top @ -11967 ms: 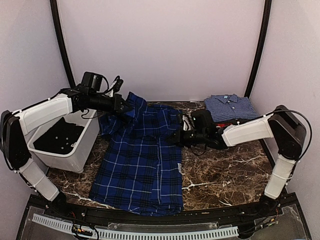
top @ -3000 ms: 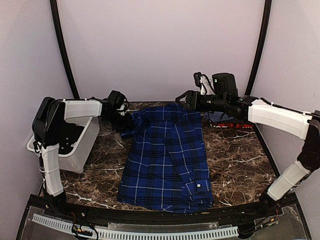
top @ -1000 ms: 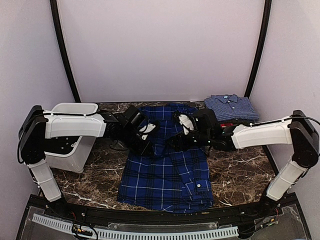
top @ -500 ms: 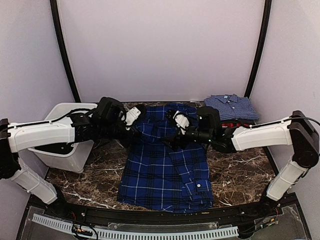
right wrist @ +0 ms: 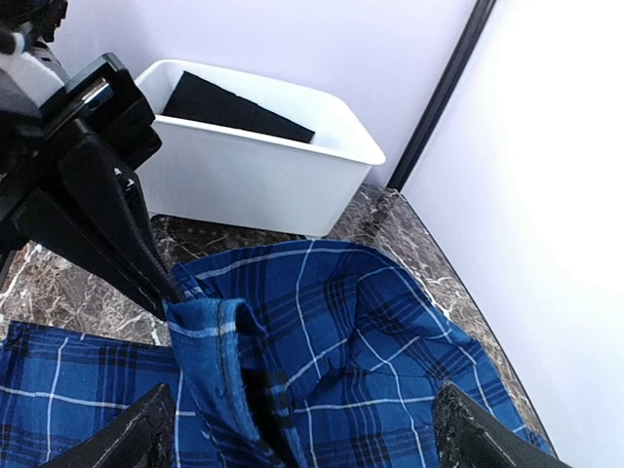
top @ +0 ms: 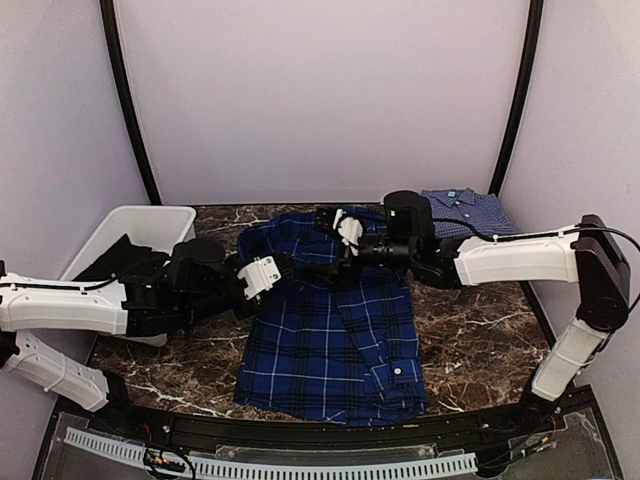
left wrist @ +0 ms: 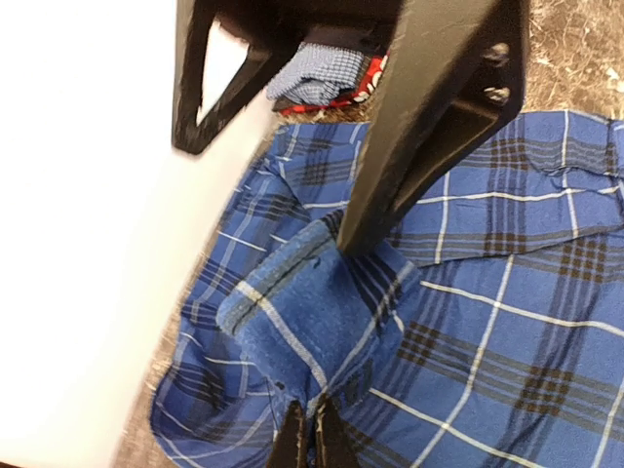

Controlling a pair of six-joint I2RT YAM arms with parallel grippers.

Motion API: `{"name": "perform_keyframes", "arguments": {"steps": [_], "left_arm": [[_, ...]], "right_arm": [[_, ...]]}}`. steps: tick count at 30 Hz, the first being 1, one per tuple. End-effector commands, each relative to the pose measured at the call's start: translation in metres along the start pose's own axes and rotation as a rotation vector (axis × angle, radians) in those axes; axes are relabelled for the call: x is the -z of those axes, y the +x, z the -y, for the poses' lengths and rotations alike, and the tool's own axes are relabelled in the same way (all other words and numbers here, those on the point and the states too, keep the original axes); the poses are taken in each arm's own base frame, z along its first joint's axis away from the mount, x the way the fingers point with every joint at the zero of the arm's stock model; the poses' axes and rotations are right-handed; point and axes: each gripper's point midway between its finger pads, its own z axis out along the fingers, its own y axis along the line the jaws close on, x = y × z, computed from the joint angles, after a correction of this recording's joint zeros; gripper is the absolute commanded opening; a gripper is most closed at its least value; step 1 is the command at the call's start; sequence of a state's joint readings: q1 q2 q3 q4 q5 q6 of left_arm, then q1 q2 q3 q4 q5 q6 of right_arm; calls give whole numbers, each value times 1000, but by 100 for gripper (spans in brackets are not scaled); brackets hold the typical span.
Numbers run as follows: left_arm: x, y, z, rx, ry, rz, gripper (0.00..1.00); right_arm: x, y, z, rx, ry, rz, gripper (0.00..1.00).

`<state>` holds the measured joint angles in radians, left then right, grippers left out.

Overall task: Fold and stack the long sleeve shirts
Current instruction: Pass from the left arm to the right

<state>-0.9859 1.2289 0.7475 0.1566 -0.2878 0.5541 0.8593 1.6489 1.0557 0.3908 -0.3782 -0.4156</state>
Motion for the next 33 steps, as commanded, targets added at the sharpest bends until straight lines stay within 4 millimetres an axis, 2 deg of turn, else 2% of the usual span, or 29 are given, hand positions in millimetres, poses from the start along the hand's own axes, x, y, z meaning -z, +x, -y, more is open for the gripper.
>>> {"name": "perform_keyframes", "arguments": {"steps": [1, 8, 16, 22, 27, 29, 30, 32, 33], "left_arm": [[14, -21, -28, -135, -197, 81, 0], [16, -21, -20, -217, -243, 102, 0], [15, -18, -18, -247, -253, 100, 0], [12, -16, -15, -253, -251, 94, 0], [10, -16, -15, -253, -256, 90, 0], [9, -17, -16, -240, -257, 93, 0], [9, -18, -16, -228, -259, 92, 0], [8, -20, -19, -199, -269, 95, 3], [8, -20, -20, -186, -269, 91, 9]], "right_arm": [[-11, 4, -17, -2, -141, -22, 88], [-20, 10, -32, -42, -258, -46, 83], [-26, 7, -36, -85, -294, -24, 69], [-26, 0, -38, -134, -311, 11, 48], [-25, 0, -40, -173, -316, 15, 22], [-25, 1, -41, -190, -313, 11, 10], [-26, 1, -40, -199, -307, 9, 0], [-26, 1, -37, -220, -282, 5, 0], [-26, 1, -35, -229, -267, 2, 0]]}}
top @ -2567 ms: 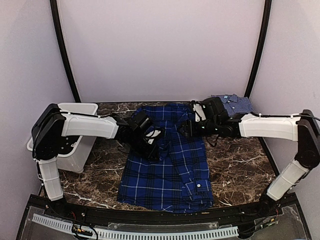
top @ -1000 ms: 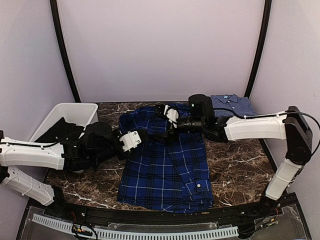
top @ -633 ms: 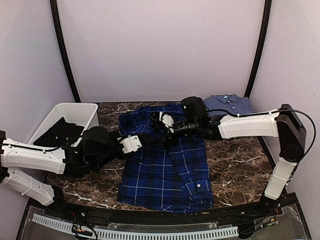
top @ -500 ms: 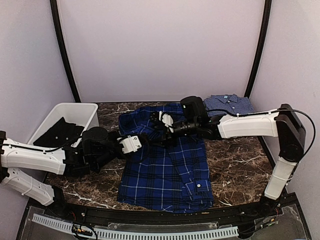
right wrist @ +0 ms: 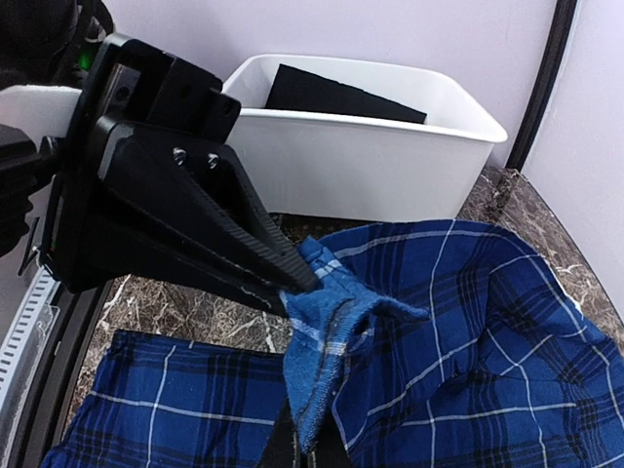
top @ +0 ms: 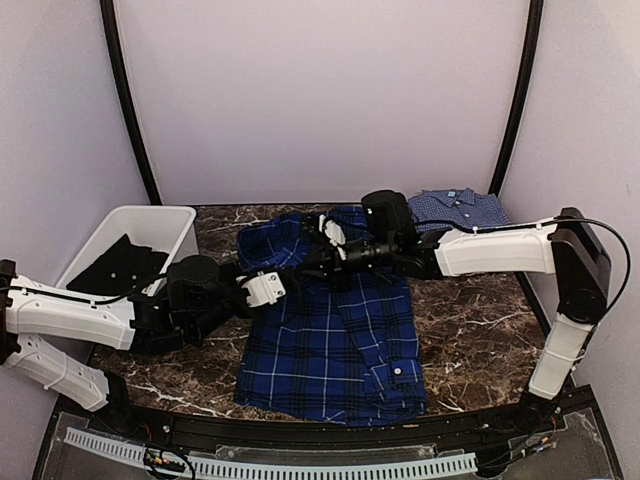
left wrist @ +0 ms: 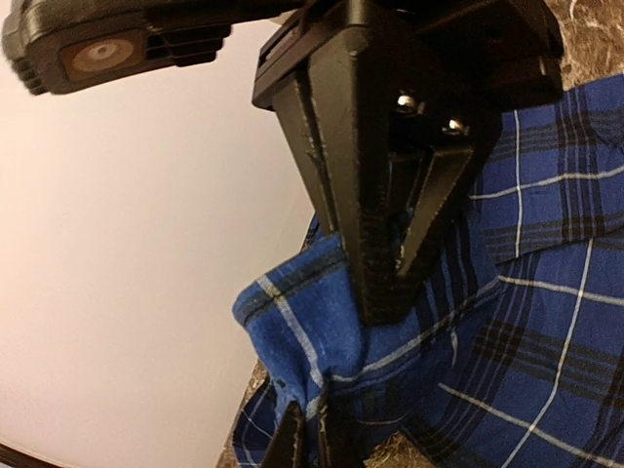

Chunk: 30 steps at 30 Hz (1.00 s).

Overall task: Fold and stack the long sleeve shirts
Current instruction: Pass from the left arm to the right, then pick up the 1/3-folded shirt from the center of the board.

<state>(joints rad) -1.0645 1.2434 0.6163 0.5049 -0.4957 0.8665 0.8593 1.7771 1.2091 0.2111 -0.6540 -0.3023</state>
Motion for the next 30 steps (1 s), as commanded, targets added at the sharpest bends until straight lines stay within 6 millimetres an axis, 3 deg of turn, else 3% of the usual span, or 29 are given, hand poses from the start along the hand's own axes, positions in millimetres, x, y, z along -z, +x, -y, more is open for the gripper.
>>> {"name": "perform_keyframes", "arguments": {"steps": [1, 3, 7, 11, 18, 26, 30], "left_arm": [[-2, -10, -15, 114, -51, 11, 21], [-3, -12, -19, 192, -52, 0, 36], [-4, -12, -25, 394, -43, -43, 55], [-1, -12, -30, 593, -31, -86, 67], [18, -1, -27, 965, 21, -172, 78], [47, 48, -2, 1288, 90, -391, 82], [63, 74, 25, 1381, 151, -554, 80]], "right_arm": [[-1, -6, 8, -45, 60, 29, 0], [2, -9, 17, -69, 117, 31, 0], [13, -21, 35, -99, 245, 72, 0], [16, -29, 53, -122, 333, 81, 0], [22, -38, 92, -151, 505, 89, 0], [51, -68, 153, -223, 698, 162, 0], [61, -79, 175, -237, 757, 185, 0]]}}
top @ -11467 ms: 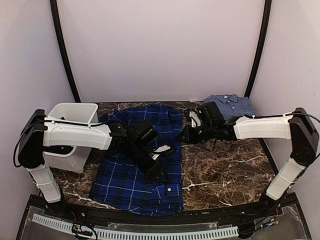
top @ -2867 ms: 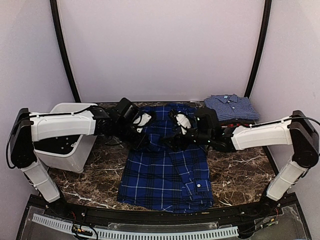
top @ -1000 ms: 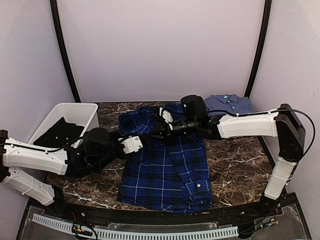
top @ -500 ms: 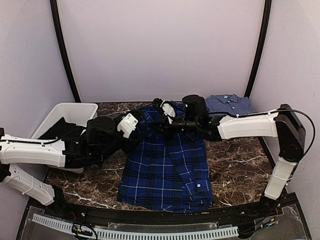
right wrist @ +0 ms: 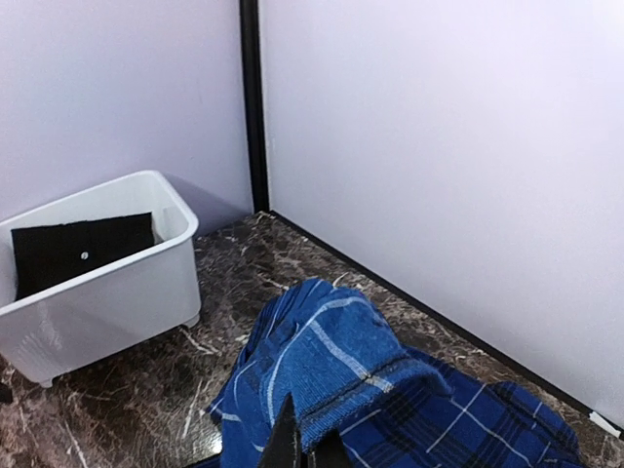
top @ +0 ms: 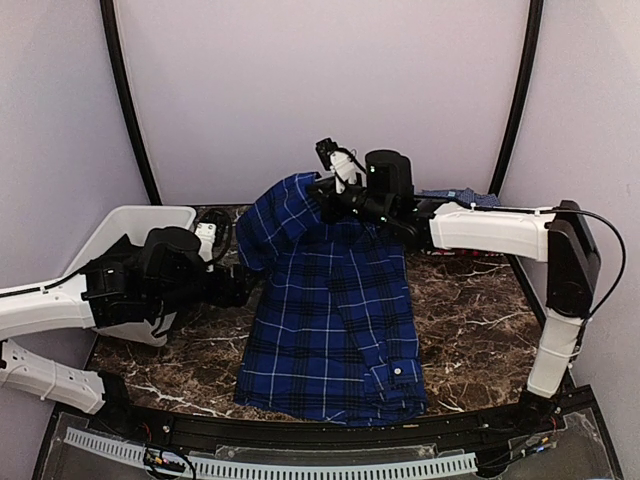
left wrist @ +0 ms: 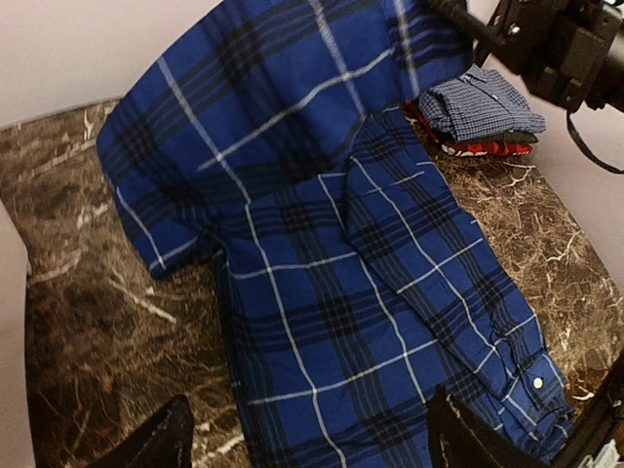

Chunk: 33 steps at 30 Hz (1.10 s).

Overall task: Fold and stack the long sleeve shirts
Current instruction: Pick up the 1/3-folded shirt from the center of the board.

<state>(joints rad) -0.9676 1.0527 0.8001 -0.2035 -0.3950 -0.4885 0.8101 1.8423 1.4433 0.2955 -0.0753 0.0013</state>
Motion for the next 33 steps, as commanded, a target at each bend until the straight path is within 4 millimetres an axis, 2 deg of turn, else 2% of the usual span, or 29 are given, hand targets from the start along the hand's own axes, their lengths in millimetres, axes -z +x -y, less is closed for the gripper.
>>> {"name": "perform_keyframes", "arguments": {"steps": [1, 7, 12, 14, 20, 22, 33], "left_arm": [[5, 63, -19, 186, -28, -257, 79], [10, 124, -20, 250, -17, -486, 77], [11, 161, -20, 319, -4, -595, 70], [11, 174, -18, 334, 3, -644, 64], [8, 205, -11, 365, 27, -769, 40], [8, 212, -13, 363, 10, -799, 35], [19, 236, -16, 384, -10, -901, 29]], "right_arm": [[-4, -28, 33, -44, 103, 65, 0], [1, -46, 69, -69, 205, 104, 0], [6, -53, 78, -74, 221, 116, 0], [9, -54, 79, -75, 224, 115, 0], [18, -62, 79, -73, 224, 126, 0], [21, -65, 78, -74, 224, 128, 0], [34, -86, 77, -65, 224, 152, 0]]}}
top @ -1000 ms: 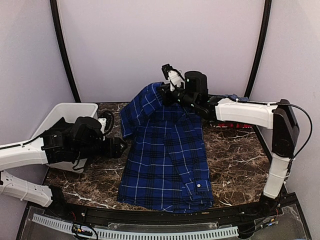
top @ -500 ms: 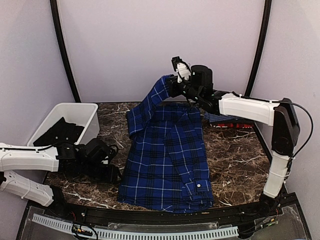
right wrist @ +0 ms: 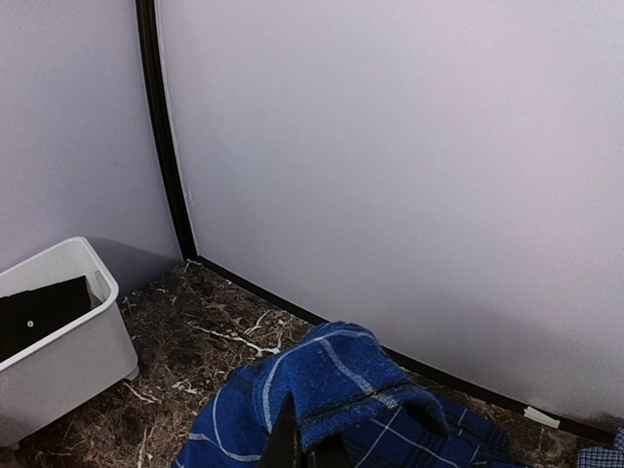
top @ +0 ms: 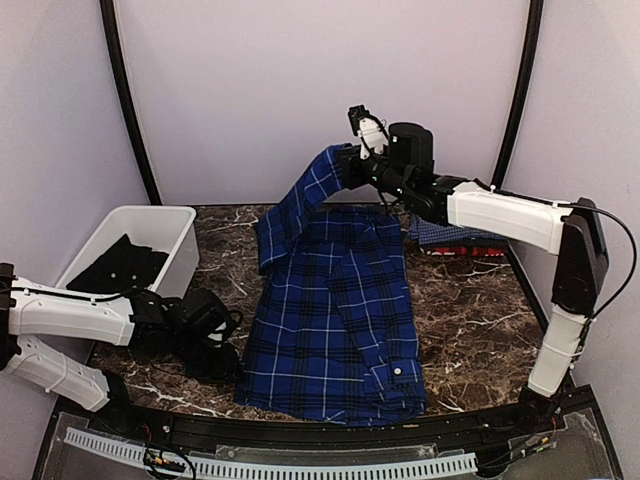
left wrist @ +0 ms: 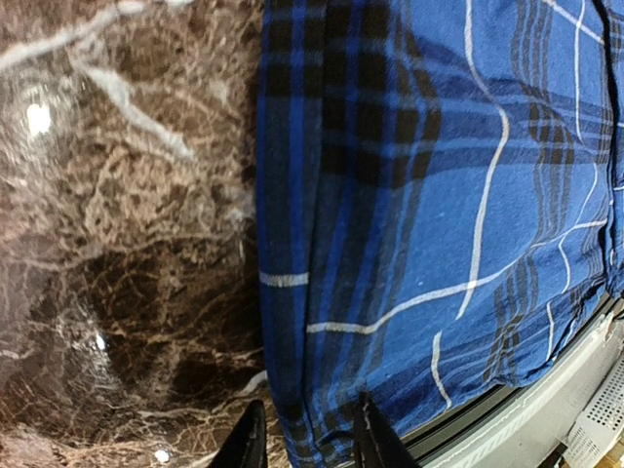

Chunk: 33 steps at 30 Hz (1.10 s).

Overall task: Fold and stack the long sleeve shirts
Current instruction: Pick up the 1/3-folded shirt from the center of the board.

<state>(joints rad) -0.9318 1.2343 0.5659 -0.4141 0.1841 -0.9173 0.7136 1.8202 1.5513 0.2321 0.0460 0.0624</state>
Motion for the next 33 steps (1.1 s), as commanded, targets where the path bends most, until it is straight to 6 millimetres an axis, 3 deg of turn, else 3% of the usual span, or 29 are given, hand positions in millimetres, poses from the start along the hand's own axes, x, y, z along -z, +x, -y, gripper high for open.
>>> {"name": "perform_keyframes", "arguments": {"steps": [1, 4, 14, 20, 28, 33], "left_arm": [[-6, 18, -11, 28, -19, -74, 29], [-7, 25, -17, 30, -40, -95, 28], [-19, 36, -10, 22, -9, -142, 20], [-19, 35, -15, 31, -42, -136, 0], [1, 15, -3, -33, -78, -54, 0], [12, 6, 21, -134, -57, -36, 0]], "right_arm": [[14, -41, 0, -6, 4, 85, 0], [15, -42, 0, -7, 0, 85, 0], [17, -47, 1, -3, 9, 87, 0], [18, -50, 9, 30, 52, 85, 0], [22, -63, 52, 26, 200, 99, 0], [32, -71, 78, 17, 281, 110, 0]]}}
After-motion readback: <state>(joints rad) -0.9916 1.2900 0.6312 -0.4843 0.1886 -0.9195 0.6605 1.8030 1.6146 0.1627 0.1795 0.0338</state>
